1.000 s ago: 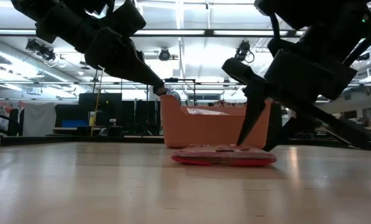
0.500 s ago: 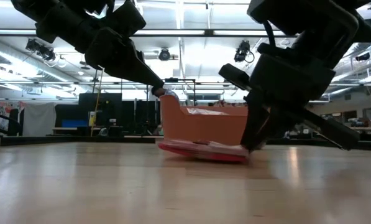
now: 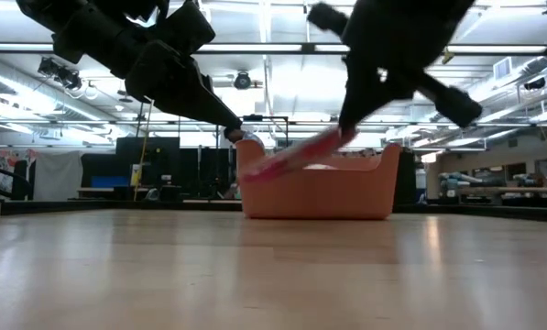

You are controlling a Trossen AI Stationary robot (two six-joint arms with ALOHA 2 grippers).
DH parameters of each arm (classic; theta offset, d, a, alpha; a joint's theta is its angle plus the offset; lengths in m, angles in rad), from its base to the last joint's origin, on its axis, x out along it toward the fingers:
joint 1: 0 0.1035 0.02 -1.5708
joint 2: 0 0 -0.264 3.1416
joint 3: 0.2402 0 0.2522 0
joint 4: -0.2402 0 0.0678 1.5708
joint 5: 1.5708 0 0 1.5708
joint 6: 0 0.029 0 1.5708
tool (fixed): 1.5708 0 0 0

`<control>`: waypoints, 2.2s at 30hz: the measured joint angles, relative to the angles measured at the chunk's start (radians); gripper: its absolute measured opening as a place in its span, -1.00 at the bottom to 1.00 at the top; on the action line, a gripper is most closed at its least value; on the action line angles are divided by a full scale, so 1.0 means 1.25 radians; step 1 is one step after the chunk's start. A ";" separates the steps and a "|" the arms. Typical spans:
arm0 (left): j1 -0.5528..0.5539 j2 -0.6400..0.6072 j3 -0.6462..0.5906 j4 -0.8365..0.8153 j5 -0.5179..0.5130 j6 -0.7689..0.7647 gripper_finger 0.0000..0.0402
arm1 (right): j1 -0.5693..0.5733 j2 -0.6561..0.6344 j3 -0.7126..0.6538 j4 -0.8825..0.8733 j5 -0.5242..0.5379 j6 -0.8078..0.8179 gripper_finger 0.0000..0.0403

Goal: Sort popcorn bags into baskets
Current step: Put the top red popcorn bag into the orange bin

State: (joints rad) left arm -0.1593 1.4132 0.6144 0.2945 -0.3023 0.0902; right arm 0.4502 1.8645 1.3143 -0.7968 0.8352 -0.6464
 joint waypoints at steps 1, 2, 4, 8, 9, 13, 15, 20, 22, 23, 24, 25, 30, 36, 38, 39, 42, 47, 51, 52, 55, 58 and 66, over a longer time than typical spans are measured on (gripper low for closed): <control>0.000 0.000 0.000 0.000 0.000 0.000 -0.08 | 0.001 0.000 0.015 -0.029 0.020 0.005 -0.98; 0.000 0.000 0.000 0.000 0.000 0.000 -0.08 | 0.001 0.000 0.030 -0.058 0.037 0.016 -0.98; 0.000 0.000 0.000 0.000 0.000 0.000 -0.08 | 0.000 0.000 0.060 -0.126 0.059 0.059 -0.98; 0.000 0.000 0.000 0.000 0.000 0.000 -0.08 | -0.013 -0.001 0.092 -0.265 0.117 0.205 -0.98; 0.000 0.000 0.000 0.000 0.000 0.000 -0.08 | -0.018 -0.001 0.097 -0.300 0.142 0.253 -0.98; 0.000 0.000 0.000 0.001 0.000 0.000 -0.08 | -0.061 -0.002 0.101 -0.383 0.177 0.434 -0.98; 0.000 0.000 0.000 0.005 0.000 -0.001 -0.08 | -0.094 -0.002 0.101 -0.392 0.171 0.527 -0.98; 0.000 0.000 0.000 0.008 0.000 -0.001 -0.08 | -0.190 -0.002 0.101 -0.382 0.126 0.698 -0.98; 0.000 0.000 0.000 0.008 0.000 -0.001 -0.08 | -0.229 -0.002 0.101 -0.358 0.090 0.711 -0.96; 0.000 0.000 0.000 0.008 0.000 -0.001 -0.08 | -0.247 -0.002 0.101 -0.340 0.068 0.711 -0.96; 0.000 0.000 0.000 0.008 0.000 -0.001 -0.08 | -0.265 -0.002 0.101 -0.322 0.046 0.709 -0.95; 0.000 0.000 0.000 0.008 0.000 -0.001 -0.08 | -0.281 -0.002 0.101 -0.302 0.019 0.705 -0.95; 0.000 0.000 0.000 0.007 0.000 0.000 -0.08 | -0.350 -0.002 0.101 -0.190 -0.139 0.661 -0.92; 0.000 0.000 0.000 0.007 0.000 -0.001 -0.08 | -0.374 -0.002 0.101 -0.127 -0.244 0.641 -0.74; 0.000 0.000 0.000 0.006 0.000 -0.001 -0.08 | -0.372 -0.002 0.101 -0.134 -0.244 0.643 -0.66; 0.000 0.000 0.000 0.005 0.000 0.000 -0.08 | -0.369 -0.005 0.101 -0.139 -0.244 0.644 -0.62; 0.000 0.000 0.000 0.005 0.000 0.000 -0.08 | -0.356 -0.017 0.101 -0.143 -0.244 0.660 -0.50; 0.000 0.000 0.000 0.005 0.000 0.000 -0.08 | -0.322 -0.075 0.101 -0.148 -0.246 0.685 -0.36; 0.000 0.000 0.000 0.005 0.000 0.000 -0.08 | -0.275 -0.129 0.101 -0.153 -0.307 0.686 -0.34; 0.000 0.000 0.000 0.005 0.000 0.000 -0.08 | -0.261 -0.141 0.101 -0.155 -0.340 0.688 -0.34; 0.000 0.000 0.000 0.005 0.000 -0.001 -0.08 | -0.216 -0.162 0.101 -0.159 -0.465 0.726 -0.34; 0.000 0.000 0.000 0.004 0.000 -0.002 -0.08 | -0.166 -0.162 0.100 -0.161 -0.595 0.790 -0.34; 0.000 0.000 0.000 -0.001 0.000 -0.021 -0.08 | -0.002 -0.159 -0.037 -0.166 -0.753 0.990 -0.34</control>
State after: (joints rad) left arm -0.1593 1.4132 0.6144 0.2928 -0.3019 0.0635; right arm 0.4478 1.6661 1.2687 -1.0049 -0.1057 0.5911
